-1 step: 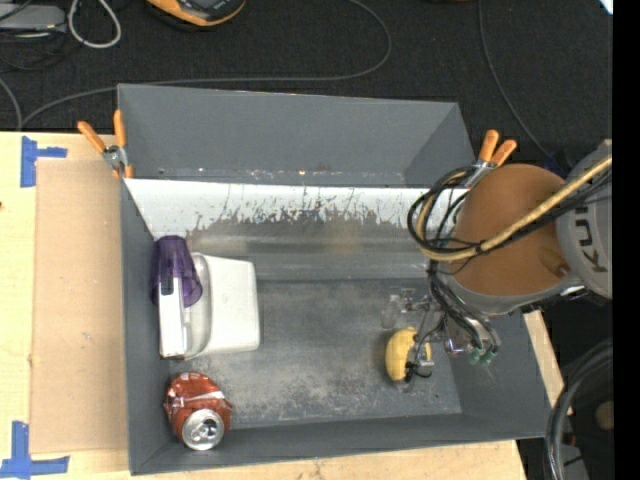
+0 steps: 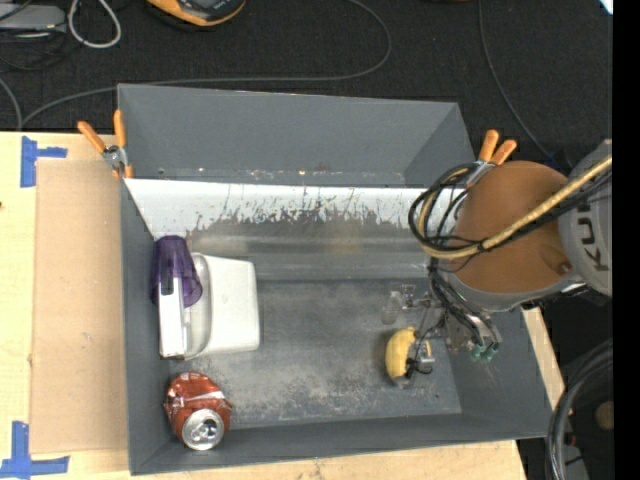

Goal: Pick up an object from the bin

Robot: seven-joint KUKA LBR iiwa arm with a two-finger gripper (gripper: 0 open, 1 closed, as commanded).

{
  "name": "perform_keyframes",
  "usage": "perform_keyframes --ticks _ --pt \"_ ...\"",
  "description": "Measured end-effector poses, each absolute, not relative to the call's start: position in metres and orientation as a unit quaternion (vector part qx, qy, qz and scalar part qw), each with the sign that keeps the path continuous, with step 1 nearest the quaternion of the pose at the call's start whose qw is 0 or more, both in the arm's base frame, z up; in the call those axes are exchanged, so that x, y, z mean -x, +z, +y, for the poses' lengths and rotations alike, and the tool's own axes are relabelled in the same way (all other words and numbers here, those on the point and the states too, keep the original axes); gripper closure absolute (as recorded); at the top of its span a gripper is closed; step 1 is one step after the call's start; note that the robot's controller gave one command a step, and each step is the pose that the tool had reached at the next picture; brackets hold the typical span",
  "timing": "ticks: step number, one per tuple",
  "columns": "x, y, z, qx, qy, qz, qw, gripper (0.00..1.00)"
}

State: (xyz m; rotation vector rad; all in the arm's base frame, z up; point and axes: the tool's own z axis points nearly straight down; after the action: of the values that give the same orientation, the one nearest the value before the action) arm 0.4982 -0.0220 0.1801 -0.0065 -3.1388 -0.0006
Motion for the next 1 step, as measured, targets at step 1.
perform_keyframes --ticks 1 --pt "-0.5009 0.0990 -0.0902 -0.129 -0.001 -0.992 0.002 0.00"
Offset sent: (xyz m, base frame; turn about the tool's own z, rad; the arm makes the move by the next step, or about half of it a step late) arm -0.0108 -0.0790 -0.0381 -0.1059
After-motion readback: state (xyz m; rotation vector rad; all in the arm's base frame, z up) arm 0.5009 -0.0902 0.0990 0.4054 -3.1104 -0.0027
